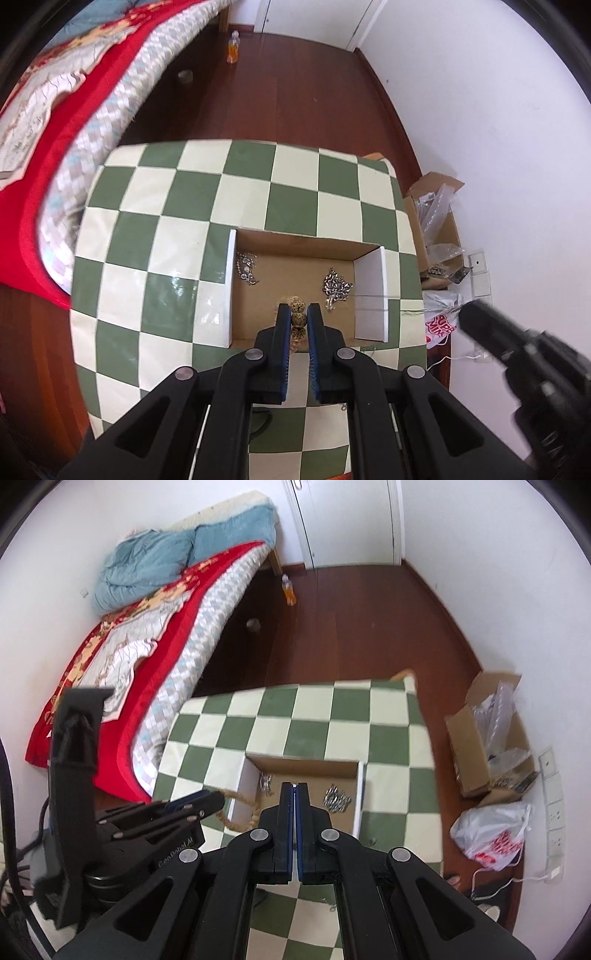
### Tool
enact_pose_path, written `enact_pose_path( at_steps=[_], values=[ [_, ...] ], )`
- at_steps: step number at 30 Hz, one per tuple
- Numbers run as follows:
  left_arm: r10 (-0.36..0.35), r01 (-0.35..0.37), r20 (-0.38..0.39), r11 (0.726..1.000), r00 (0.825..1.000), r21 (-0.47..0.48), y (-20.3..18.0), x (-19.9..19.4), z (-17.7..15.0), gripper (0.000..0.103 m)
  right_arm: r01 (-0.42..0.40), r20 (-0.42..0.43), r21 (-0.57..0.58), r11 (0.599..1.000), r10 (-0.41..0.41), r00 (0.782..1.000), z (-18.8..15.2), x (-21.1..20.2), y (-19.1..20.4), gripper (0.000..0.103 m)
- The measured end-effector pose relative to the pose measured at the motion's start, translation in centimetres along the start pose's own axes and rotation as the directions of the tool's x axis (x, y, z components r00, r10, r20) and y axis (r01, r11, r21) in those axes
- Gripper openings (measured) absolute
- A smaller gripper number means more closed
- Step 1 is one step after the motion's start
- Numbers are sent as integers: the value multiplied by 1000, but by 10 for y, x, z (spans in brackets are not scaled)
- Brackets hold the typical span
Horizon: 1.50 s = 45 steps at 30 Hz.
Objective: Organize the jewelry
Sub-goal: 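Open both tools to release the necklace and bracelet into the box, then move the left tool to the black watch and the right tool to the last chain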
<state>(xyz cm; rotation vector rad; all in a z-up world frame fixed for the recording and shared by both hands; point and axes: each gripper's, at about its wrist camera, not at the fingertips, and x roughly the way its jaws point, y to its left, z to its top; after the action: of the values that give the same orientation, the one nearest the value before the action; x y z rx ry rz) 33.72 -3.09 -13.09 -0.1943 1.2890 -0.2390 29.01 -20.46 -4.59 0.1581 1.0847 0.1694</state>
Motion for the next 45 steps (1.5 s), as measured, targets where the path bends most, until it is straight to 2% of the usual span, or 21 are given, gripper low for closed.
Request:
enact_pose_path(
  at_steps=[6, 7, 9, 10, 11, 13, 14, 15, 16, 17, 18, 19, 22, 24, 28, 32, 35, 37, 38, 43, 45],
  values=[
    [7, -9, -43, 999, 999, -34, 10, 23, 13, 8, -8, -96, 17, 1000, 10, 995, -3, 48, -6, 1],
    [1, -3, -43, 999, 999, -37, 11, 24, 16, 11, -7, -108, 22, 1000, 10, 994, -2, 56, -6, 1],
    [40, -42, -41, 998, 998, -40, 15, 26, 20, 17, -14, -134, 25, 1000, 17, 991, 0, 68, -7, 1],
    [63, -64, -31, 997, 998, -32, 15, 25, 22, 27, -11, -144, 34, 999, 16, 989, 1, 73, -9, 2],
    [84, -85, -10, 996, 996, -31, 17, 23, 22, 50, -7, -160, 38, 999, 13, 987, 3, 79, -11, 2],
    [132, -130, 25, 991, 991, -40, 23, 19, 23, 80, 8, -185, 55, 998, 2, 983, 5, 89, -16, 6],
    [174, -172, 54, 984, 983, -47, 27, 15, 22, 82, 29, -191, 49, 998, -19, 981, 7, 90, -17, 12],
    [201, -199, 71, 979, 977, -36, 28, 14, 22, 83, 46, -201, 45, 998, -36, 979, 7, 94, -19, 36],
    [228, -227, 69, 974, 971, -30, 30, 14, 21, 86, 50, -210, 49, 998, -38, 977, 7, 96, -21, 64],
    [247, -246, 68, 969, 967, -28, 32, 15, 20, 88, 65, -222, 55, 996, -51, 974, 6, 101, -24, 74],
    [259, -258, 72, 966, 963, -25, 34, 15, 19, 91, 75, -226, 48, 996, -63, 972, 4, 103, -25, 90],
    [275, -275, 74, 961, 959, -19, 36, 16, 17, 102, 95, -229, 37, 995, -84, 970, 1, 106, -26, 93],
    [316, -316, 77, 949, 946, -13, 41, 19, 10, 103, 143, -253, 20, 989, -134, 958, -9, 114, -29, 93],
    [341, -341, 90, 940, 936, -13, 44, 18, 5, 103, 172, -261, 10, 985, -163, 951, -16, 118, -31, 99],
    [354, -354, 135, 935, 925, -24, 47, 9, -7, 103, 223, -249, -2, 975, -217, 944, -29, 119, -33, 100],
    [348, -346, 179, 937, 920, -38, 46, -4, -19, 103, 228, -228, 9, 974, -220, 949, -38, 112, -35, 102],
    [362, -360, 226, 932, 904, -50, 44, -18, -32, 103, 230, -197, 9, 973, -224, 954, -45, 103, -33, 103],
    [353, -352, 253, 935, 901, -50, 41, -27, -41, 103, 235, -169, 3, 972, -232, 958, -50, 93, -29, 103],
    [365, -364, 269, 930, 891, -54, 40, -33, -46, 103, 234, -158, 3, 972, -231, 960, -52, 89, -28, 103],
    [364, -364, 308, 929, 879, -60, 35, -54, -68, 103, 245, -79, 6, 970, -244, 967, -66, 61, -21, 103],
    [378, -376, 333, 924, 864, -71, 33, -64, -79, 103, 249, -47, 15, 968, -248, 968, -71, 49, -19, 103]
  ],
)
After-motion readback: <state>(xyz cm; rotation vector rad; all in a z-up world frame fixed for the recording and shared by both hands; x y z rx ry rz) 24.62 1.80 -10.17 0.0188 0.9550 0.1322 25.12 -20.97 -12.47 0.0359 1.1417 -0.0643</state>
